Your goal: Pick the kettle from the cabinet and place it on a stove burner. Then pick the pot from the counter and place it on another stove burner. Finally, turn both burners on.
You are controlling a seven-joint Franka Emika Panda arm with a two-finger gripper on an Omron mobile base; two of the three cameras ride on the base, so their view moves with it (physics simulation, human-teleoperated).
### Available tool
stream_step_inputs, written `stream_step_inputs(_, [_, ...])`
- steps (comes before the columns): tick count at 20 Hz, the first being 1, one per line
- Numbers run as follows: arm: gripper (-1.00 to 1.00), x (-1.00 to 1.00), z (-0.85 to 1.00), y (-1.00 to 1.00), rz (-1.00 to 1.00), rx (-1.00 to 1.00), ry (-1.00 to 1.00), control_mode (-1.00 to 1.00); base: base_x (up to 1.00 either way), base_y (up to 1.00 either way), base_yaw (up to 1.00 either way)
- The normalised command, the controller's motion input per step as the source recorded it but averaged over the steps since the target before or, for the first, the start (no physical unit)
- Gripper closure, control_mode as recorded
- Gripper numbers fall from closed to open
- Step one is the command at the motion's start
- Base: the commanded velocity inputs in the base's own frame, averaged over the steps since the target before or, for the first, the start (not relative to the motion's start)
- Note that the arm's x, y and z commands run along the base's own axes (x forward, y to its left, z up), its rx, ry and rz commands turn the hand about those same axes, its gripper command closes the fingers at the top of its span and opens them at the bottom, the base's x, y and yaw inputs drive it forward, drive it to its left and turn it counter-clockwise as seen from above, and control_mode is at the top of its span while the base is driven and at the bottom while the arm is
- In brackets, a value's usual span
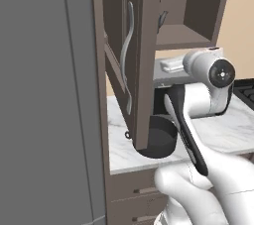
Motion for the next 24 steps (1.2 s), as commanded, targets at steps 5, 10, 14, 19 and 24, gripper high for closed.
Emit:
stream_step_inputs(5, [-1.00,0.00,0.36,-0.03,0.00,0.00,-0.05,-1.00,0.00,0.00,0.00])
stream_step_inputs(10, [-1.00,-0.02,0.35,-0.02,0.00,0.00,-0.06,-1.00,0.00,0.00,0.00])
stream_step_inputs(14, [-1.00,0.00,0.24,0.00,0.00,-0.01,-0.09,-1.00,0.00,0.00,0.00])
stream_step_inputs(19, [-1.00,0.00,0.12,0.00,0.00,0.00,-0.07,-1.00,0.00,0.00,0.00])
stream_step_inputs(24, [-1.00,-0.03,0.04,0.00,0.00,0.00,-0.07,-1.00,0.00,0.00,0.00])
